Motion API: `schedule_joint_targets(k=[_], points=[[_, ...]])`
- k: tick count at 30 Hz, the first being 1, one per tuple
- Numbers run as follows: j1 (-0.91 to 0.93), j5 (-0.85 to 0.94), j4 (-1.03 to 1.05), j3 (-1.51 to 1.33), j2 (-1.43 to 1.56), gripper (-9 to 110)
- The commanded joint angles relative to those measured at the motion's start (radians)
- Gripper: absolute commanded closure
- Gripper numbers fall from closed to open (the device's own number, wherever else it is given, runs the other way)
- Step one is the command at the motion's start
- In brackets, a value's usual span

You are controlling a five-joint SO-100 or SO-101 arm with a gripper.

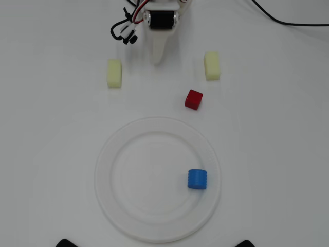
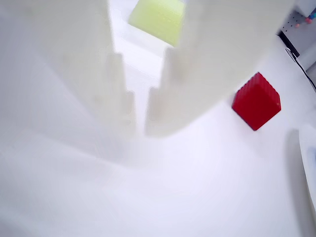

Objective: Grasp a blue block and put it in the dish.

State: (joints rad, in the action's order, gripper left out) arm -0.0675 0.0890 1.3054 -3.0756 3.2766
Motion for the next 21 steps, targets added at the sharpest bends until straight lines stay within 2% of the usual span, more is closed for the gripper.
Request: schedule_joint_targets(k=[1, 21], points=[[-0.012, 0.008, 0.017, -0.101, 0.17, 101], [-0.009, 0.028, 0.017, -0.101, 0.17, 101]])
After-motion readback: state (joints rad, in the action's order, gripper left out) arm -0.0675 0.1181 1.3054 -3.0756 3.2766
